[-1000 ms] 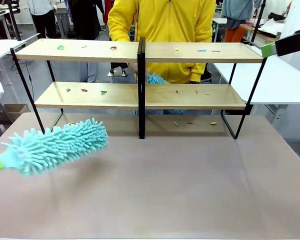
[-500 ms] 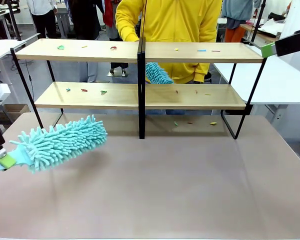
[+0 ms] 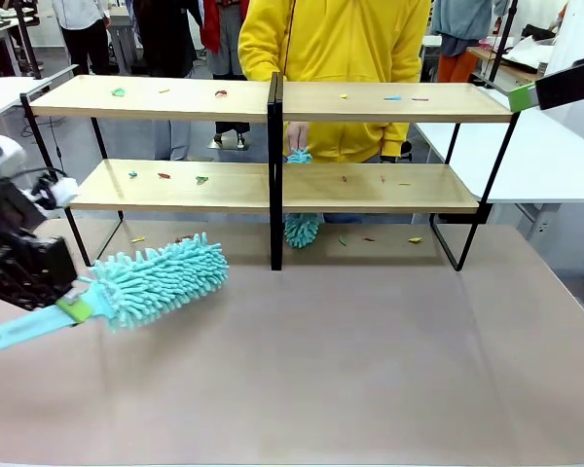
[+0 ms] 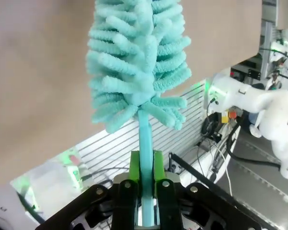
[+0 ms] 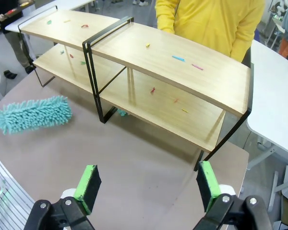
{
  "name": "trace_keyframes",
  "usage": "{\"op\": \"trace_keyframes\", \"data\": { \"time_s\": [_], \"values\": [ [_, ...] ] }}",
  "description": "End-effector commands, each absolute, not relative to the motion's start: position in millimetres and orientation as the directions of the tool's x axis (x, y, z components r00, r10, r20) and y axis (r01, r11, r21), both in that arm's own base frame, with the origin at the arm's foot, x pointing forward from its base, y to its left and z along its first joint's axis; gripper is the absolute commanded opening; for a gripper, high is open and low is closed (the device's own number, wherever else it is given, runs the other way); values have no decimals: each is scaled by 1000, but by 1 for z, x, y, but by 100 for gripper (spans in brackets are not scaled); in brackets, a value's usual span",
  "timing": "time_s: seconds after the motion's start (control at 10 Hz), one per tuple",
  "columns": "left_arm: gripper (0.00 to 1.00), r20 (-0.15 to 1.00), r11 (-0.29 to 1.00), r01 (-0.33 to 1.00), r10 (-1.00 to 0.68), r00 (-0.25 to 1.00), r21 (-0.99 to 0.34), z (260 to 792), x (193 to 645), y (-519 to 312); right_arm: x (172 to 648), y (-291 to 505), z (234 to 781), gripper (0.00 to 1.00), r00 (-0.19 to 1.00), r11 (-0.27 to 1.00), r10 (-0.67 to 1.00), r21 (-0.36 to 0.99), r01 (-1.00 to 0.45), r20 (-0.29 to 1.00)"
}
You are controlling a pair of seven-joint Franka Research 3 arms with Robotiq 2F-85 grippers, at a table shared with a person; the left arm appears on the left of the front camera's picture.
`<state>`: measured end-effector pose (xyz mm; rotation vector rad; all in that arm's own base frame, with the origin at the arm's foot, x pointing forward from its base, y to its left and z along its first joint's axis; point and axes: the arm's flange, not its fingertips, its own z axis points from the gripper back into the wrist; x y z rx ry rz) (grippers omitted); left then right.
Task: Clean the shelves.
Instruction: Clean a randomly selected level of the Shelf with the Duster.
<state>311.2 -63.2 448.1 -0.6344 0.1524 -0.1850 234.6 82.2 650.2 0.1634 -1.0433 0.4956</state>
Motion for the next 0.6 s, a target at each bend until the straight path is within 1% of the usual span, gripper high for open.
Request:
{"op": "trace_keyframes", "data": {
  "time_s": [0.0,0.1,0.2,0.3,0.4,0.5],
  "values": [
    [12,-124,780,101,-223,967,-617,425,312,-81,235,81,650,100,406,877,315,-99,-471,858],
    [12,-154,755,118,-280,947,-645,436,303,-63,235,81,650,100,406,877,315,-99,-471,858],
    [12,-147,743,127,-291,945,-657,450,285,-37,235,81,650,100,406,877,315,-99,-471,858],
    [12,-140,741,148,-311,940,-655,466,249,-4,235,81,650,100,406,877,315,-99,-471,858],
    [12,-113,750,143,-280,953,-646,479,217,22,235,81,650,100,406,877,315,-99,-471,858],
    [12,-60,721,179,-293,954,-669,491,185,46,235,81,650,100,406,877,315,-99,-471,858]
  ]
}}
